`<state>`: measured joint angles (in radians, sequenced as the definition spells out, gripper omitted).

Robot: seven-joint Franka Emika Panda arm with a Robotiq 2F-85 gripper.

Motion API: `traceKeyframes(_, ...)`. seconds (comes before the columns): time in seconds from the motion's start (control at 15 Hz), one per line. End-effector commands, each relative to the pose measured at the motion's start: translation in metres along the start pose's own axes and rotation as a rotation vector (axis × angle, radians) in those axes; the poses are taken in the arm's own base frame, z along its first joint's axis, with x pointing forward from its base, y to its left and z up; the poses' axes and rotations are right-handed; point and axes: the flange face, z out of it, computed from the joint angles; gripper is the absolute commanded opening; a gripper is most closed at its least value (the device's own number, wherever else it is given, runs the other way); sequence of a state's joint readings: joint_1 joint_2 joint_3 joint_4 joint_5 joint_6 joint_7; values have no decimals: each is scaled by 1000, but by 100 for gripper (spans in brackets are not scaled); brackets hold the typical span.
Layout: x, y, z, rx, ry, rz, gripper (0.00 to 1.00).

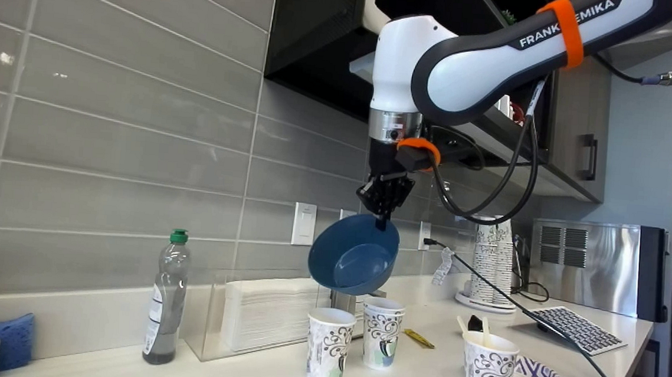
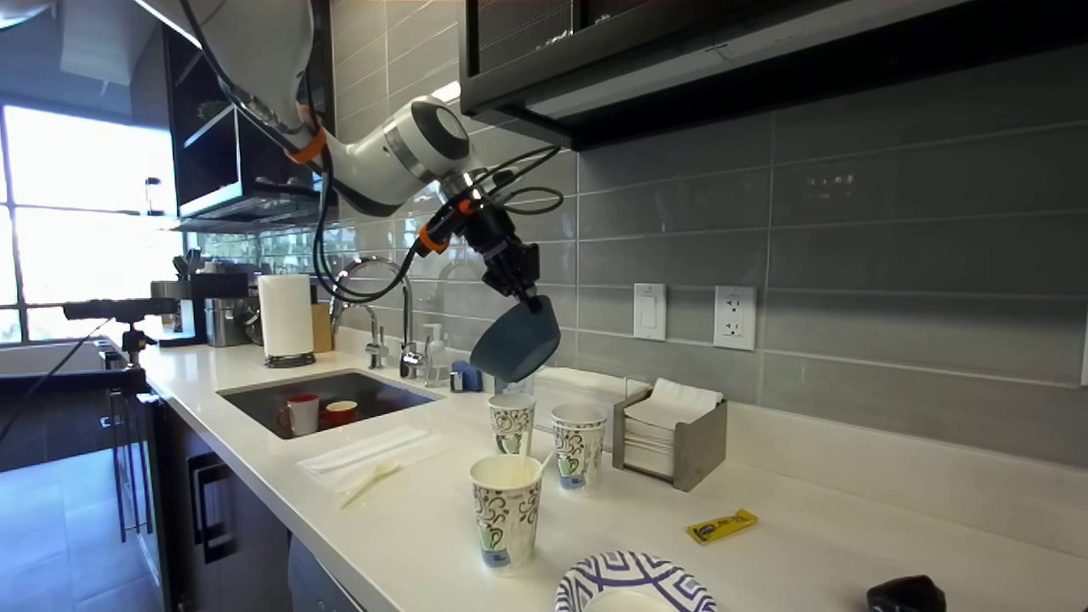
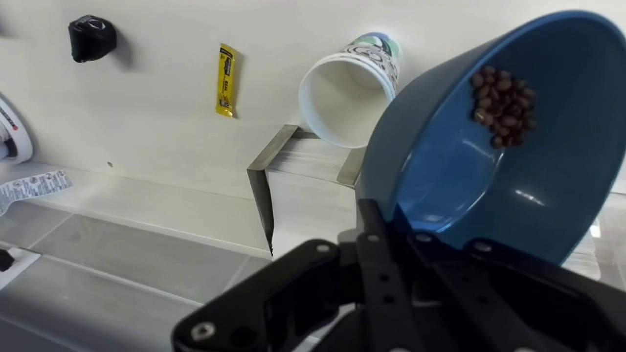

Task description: Pour the beans in the blue bowl into the coffee cup

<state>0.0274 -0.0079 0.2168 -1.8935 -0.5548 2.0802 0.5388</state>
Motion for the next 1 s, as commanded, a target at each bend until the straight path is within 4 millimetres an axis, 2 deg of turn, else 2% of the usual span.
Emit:
traceKeyframes(0.0,0,0,-1,0,-1,-1,1)
traceKeyframes(0.4,2,-20,0,-74,34,-52,1)
traceKeyframes(0.93,-2,-34,-4,-156,104,-94,1)
